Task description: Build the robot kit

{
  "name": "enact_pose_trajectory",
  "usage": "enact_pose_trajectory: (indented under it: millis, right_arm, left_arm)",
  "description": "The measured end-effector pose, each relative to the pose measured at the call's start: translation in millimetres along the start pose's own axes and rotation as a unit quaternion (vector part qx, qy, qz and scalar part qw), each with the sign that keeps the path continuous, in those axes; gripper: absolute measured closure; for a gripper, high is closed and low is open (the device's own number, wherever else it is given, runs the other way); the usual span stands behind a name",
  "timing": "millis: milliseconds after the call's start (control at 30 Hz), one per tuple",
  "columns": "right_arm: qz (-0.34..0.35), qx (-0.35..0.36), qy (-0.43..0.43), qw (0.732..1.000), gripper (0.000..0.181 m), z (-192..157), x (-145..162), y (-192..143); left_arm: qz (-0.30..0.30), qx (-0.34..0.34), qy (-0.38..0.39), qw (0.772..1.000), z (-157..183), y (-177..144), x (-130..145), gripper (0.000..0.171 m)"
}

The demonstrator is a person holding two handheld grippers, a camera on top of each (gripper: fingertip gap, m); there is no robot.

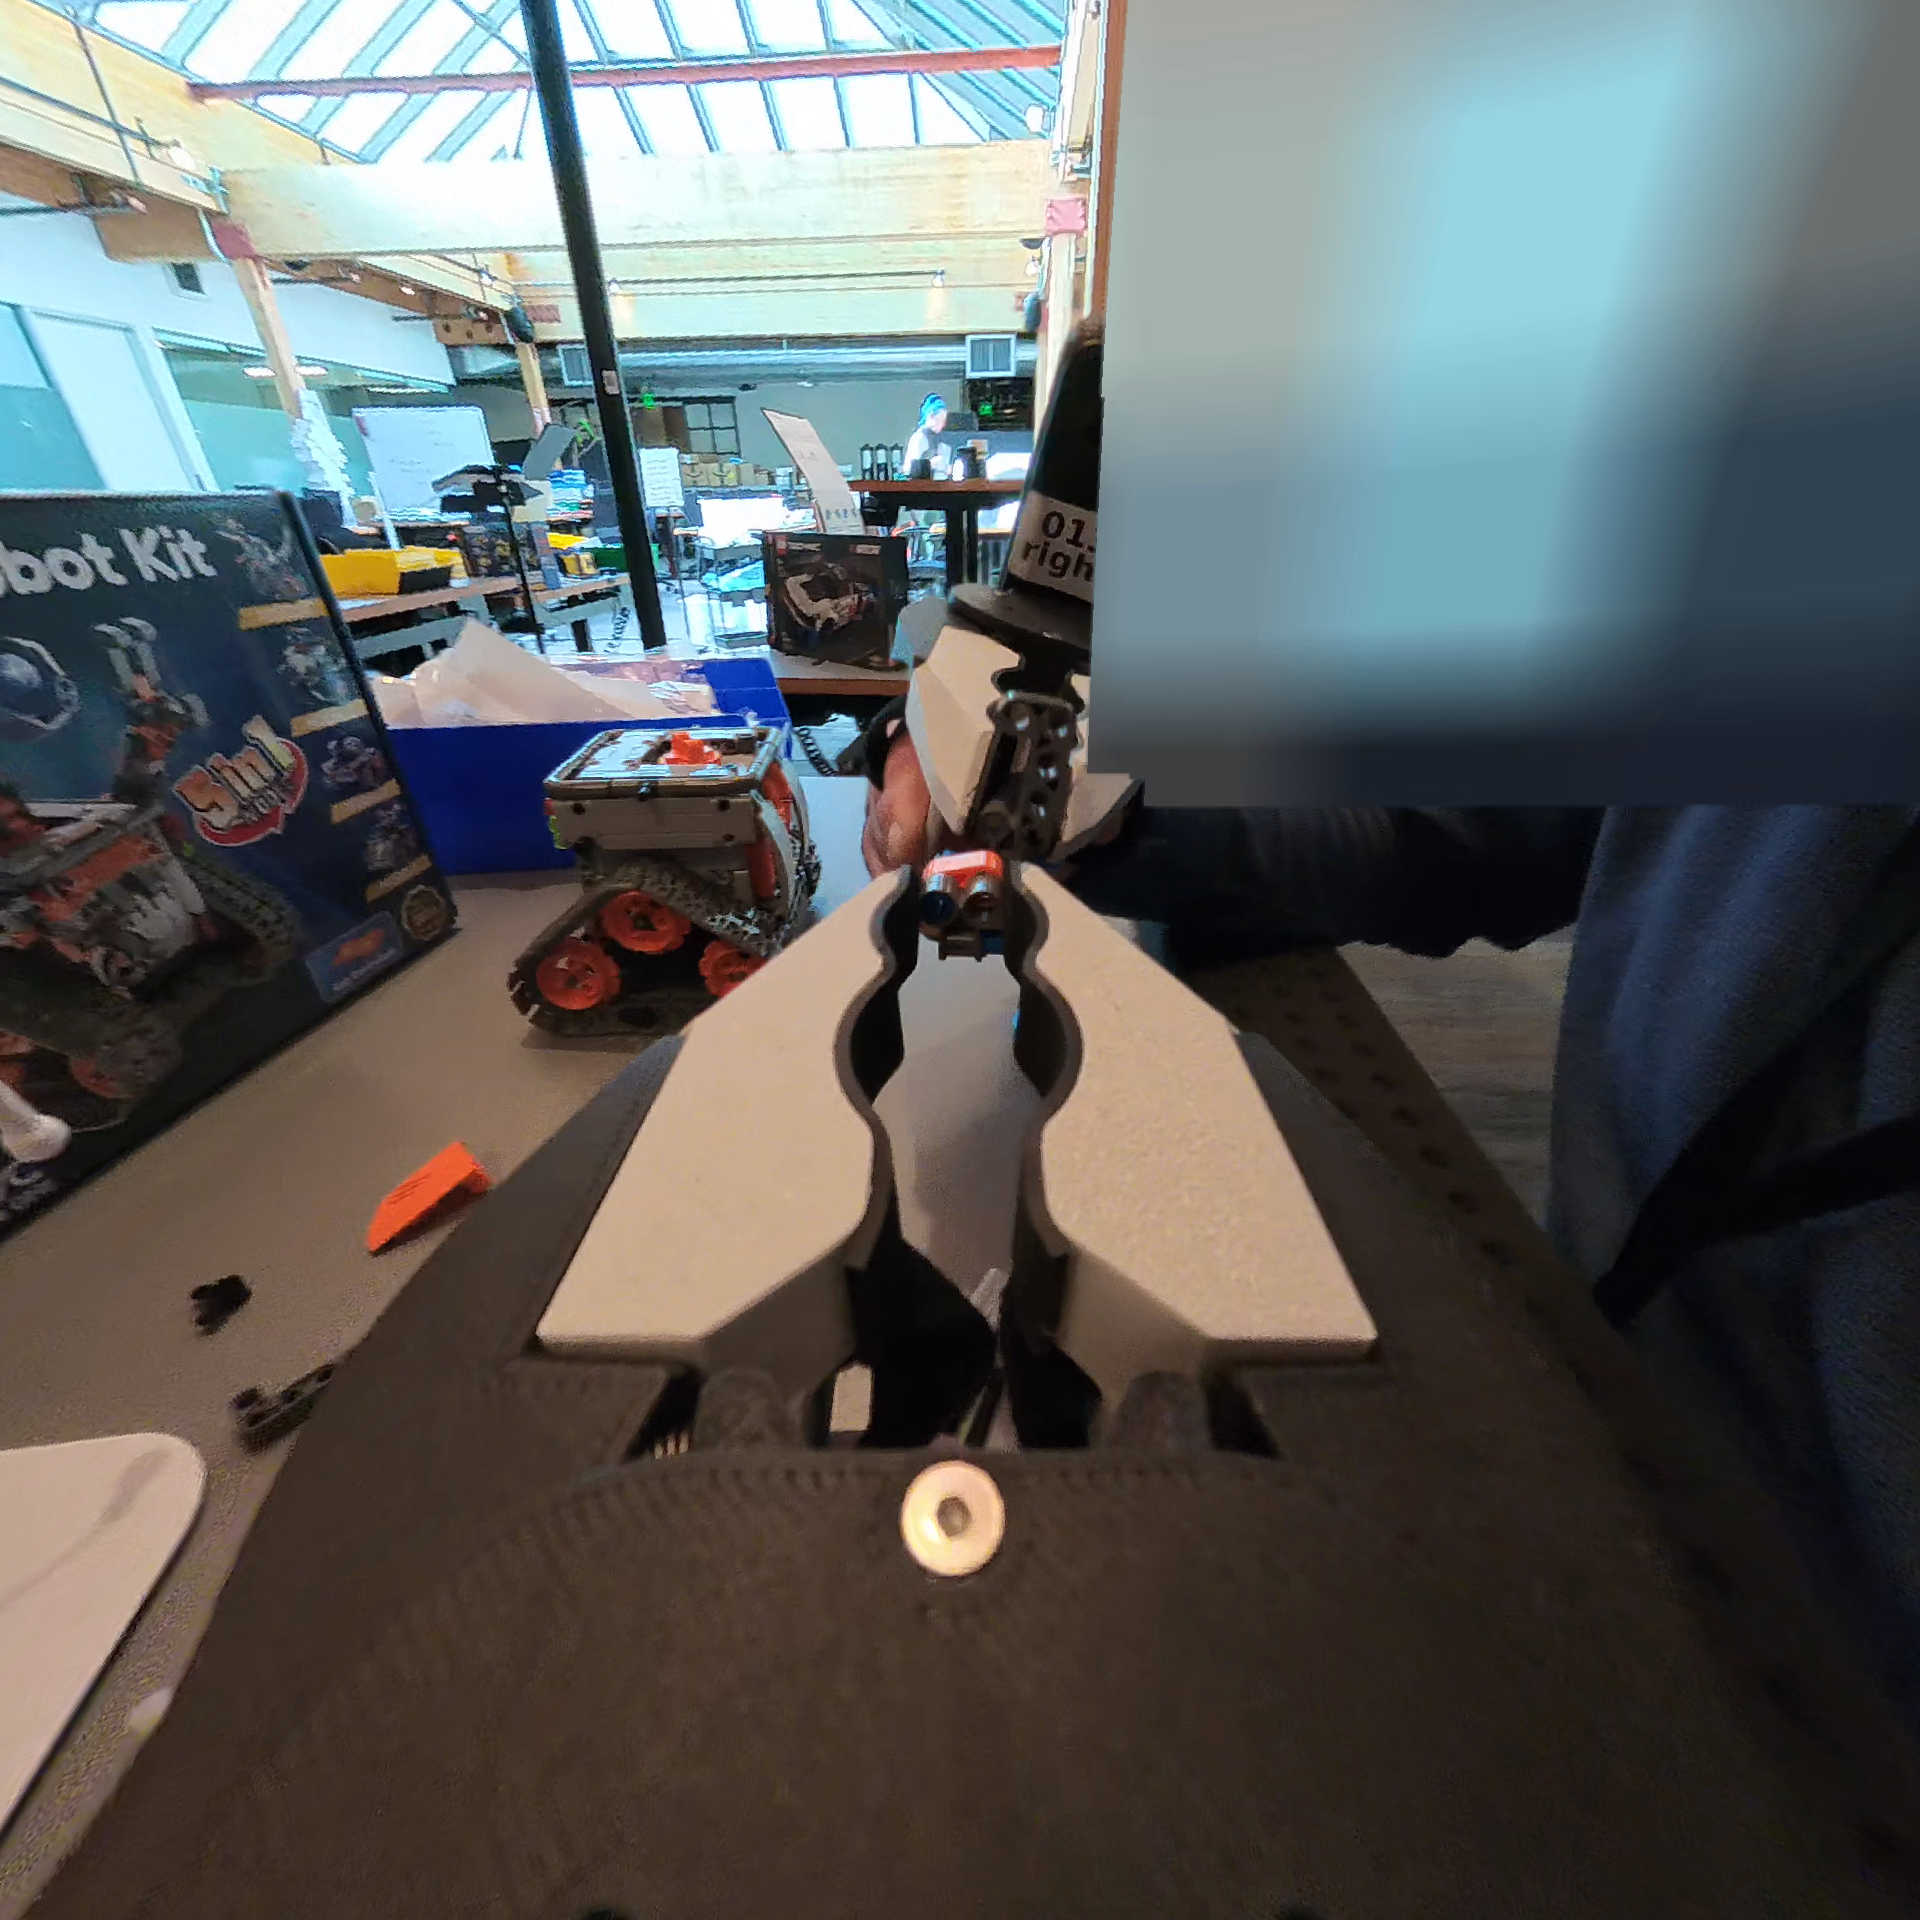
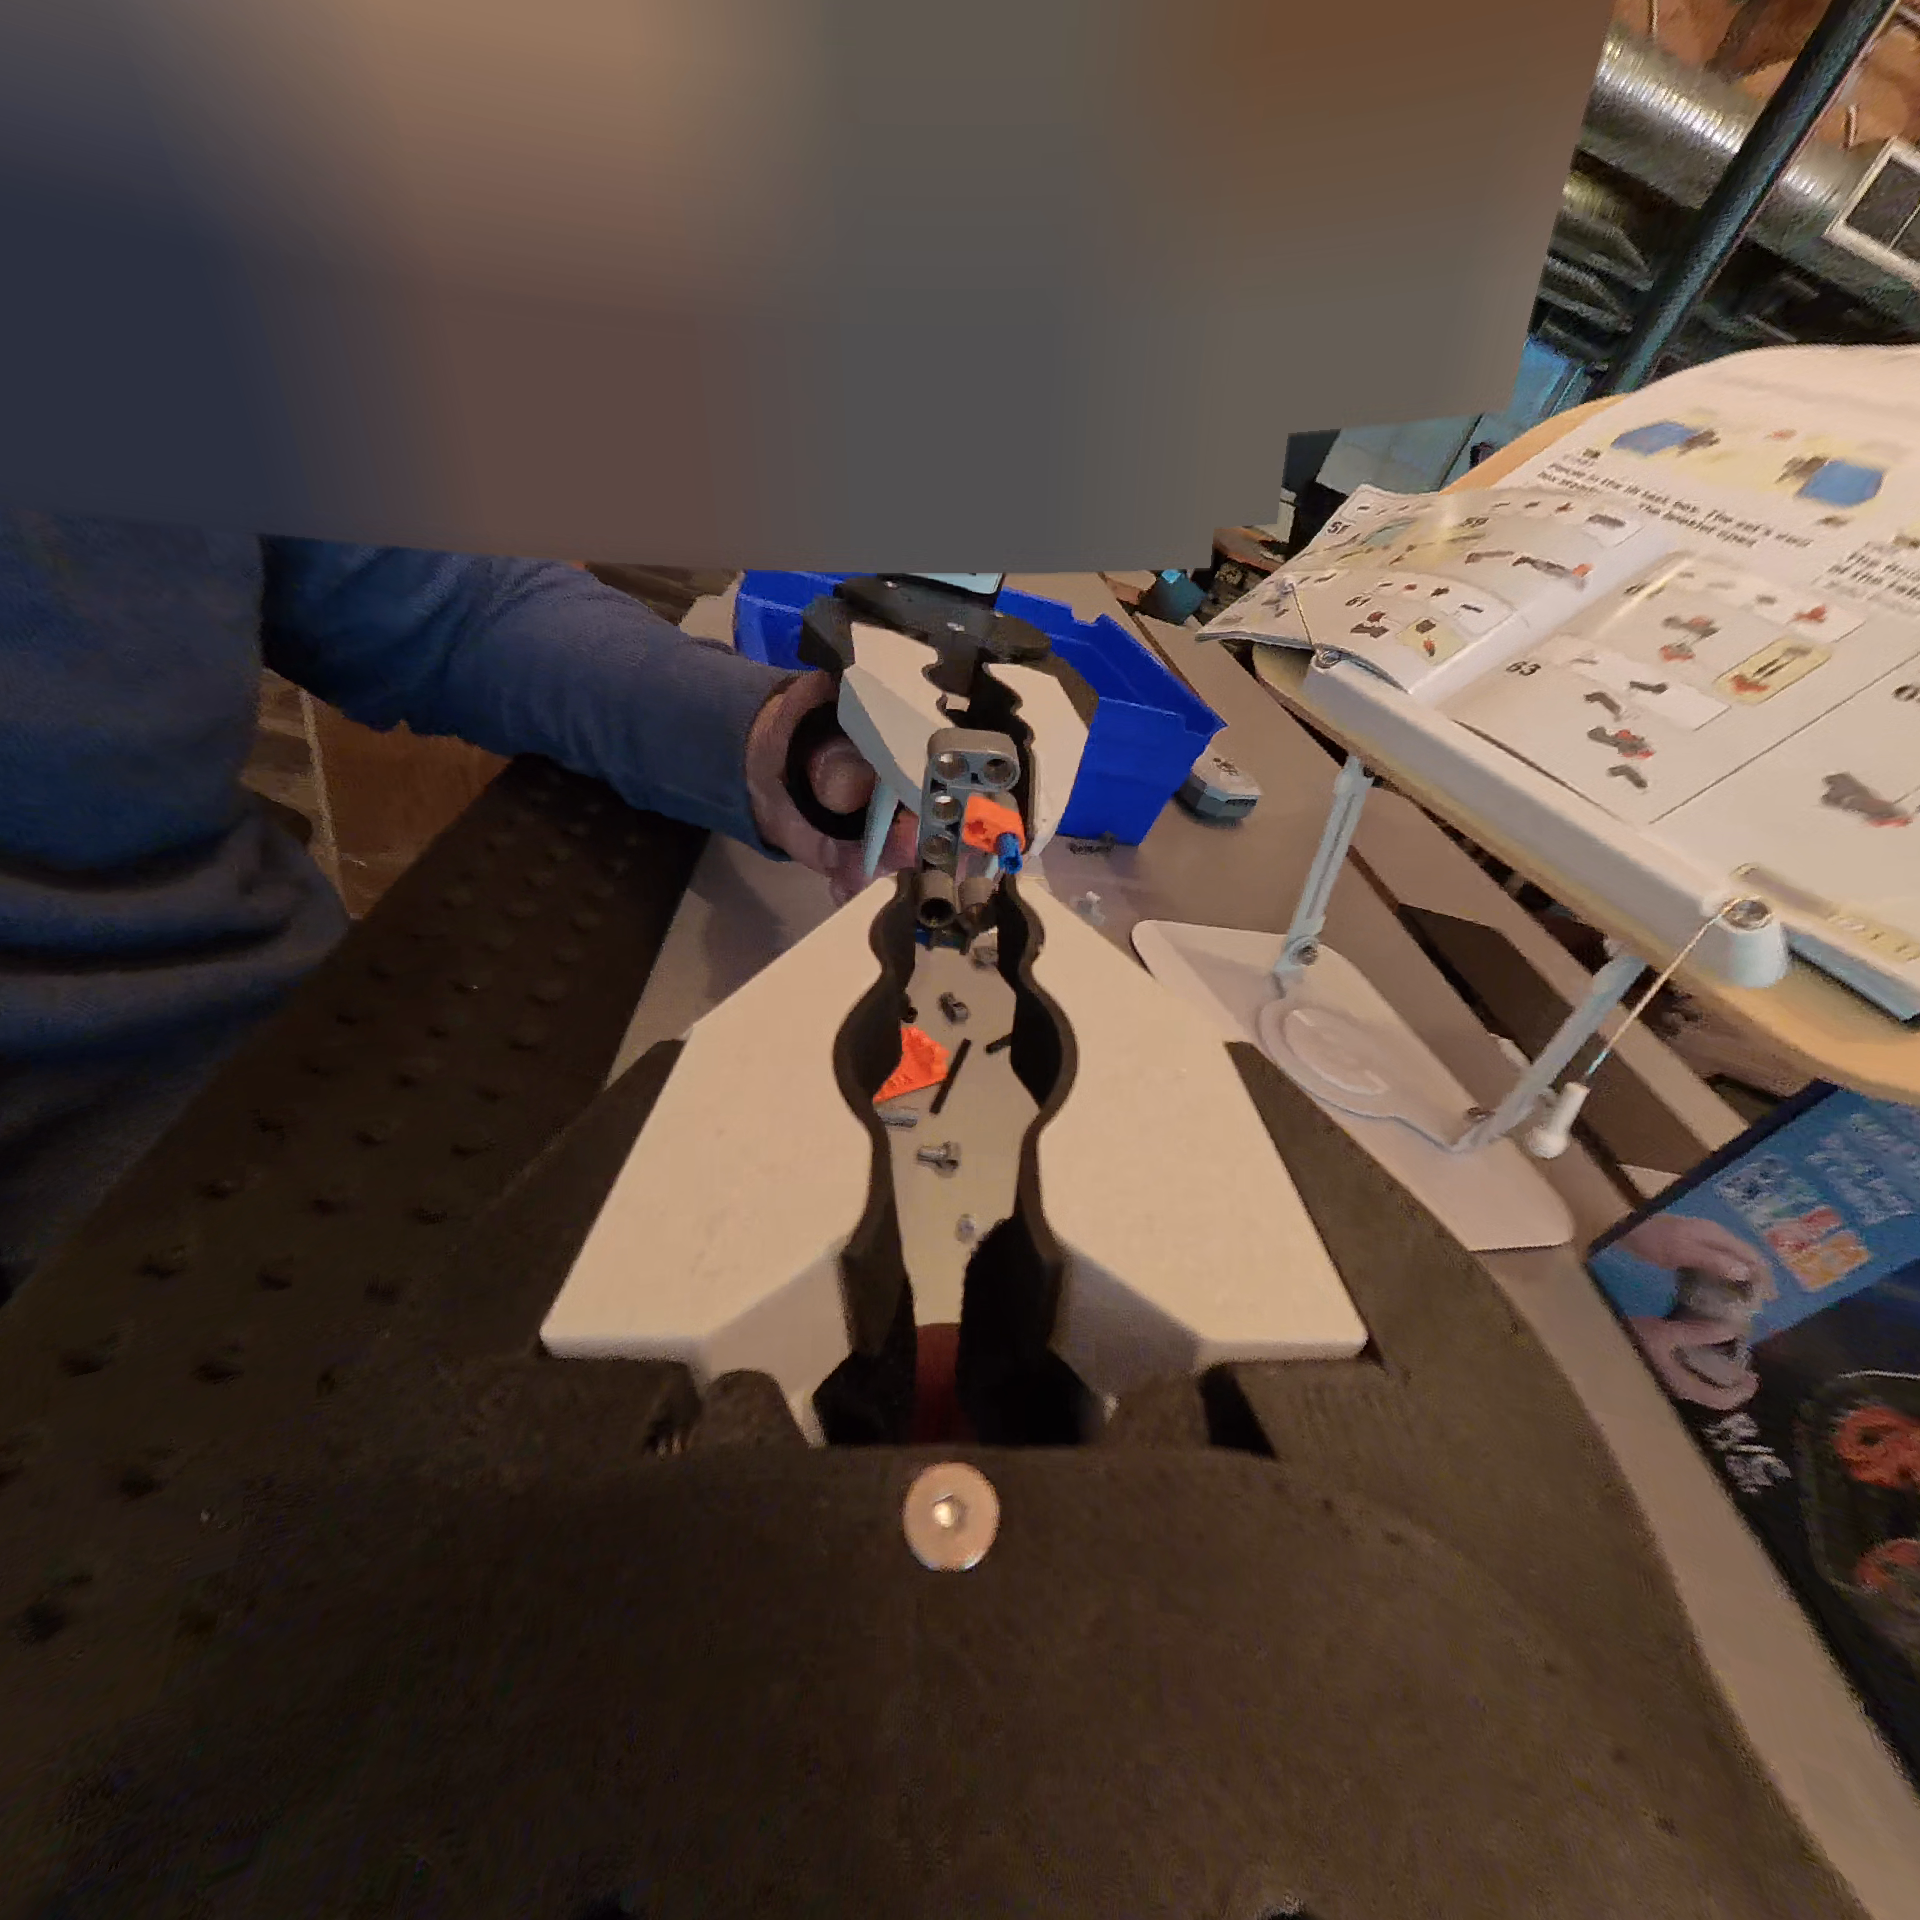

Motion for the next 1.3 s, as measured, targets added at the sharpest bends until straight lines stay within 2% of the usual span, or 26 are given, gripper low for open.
enact_pose_trajectory:
  millis: [167, 267, 400, 567, 700, 1067, 1300]
  right_arm:
    - [-0.018, 0.036, -0.076, 0.996, 0.168, -0.3, 3.7, 1.5]
    - [-0.038, 0.065, -0.159, 0.984, 0.168, -0.8, 9.4, 3.8]
    - [-0.029, 0.097, -0.235, 0.967, 0.167, -1.4, 5.7, 3.6]
    - [-0.034, 0.121, -0.345, 0.93, 0.167, -10.2, 7.2, 9.1]
    - [-0.021, 0.129, -0.366, 0.921, 0.167, -14.9, 3.0, 12.1]
    - [-0.019, 0.129, -0.405, 0.905, 0.167, -20.4, 6.2, 14.5]
    - [-0.017, 0.135, -0.426, 0.894, 0.168, -22.5, 6.2, 14.1]
  left_arm:
    - [0.023, 0.02, -0.061, 0.998, -3.7, 1.2, 0.7, 0.157]
    - [0.033, 0.031, -0.091, 0.995, -5.1, -0.4, 0.6, 0.157]
    - [0.026, 0.039, -0.09, 0.995, -0.3, 1.4, -0.5, 0.157]
    - [0.015, 0.049, -0.083, 0.995, 5.9, 2.2, -2.3, 0.157]
    - [0.001, 0.058, -0.093, 0.994, 7.3, 3.3, 2.2, 0.158]
    - [0.015, 0.111, -0.176, 0.978, 8.1, 2.1, 7.0, 0.157]
    - [0.032, 0.122, -0.201, 0.971, 8.2, 3.5, 7.0, 0.157]
Point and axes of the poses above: each gripper's, where its closed fingertips meet, y out along the fingers, x out of its underside, z = x × y across the jaws, the point moved 3 cm from there along -y, back along the fingers, and after that the axes turned 11 degrees about x, right-handed, at the moved point
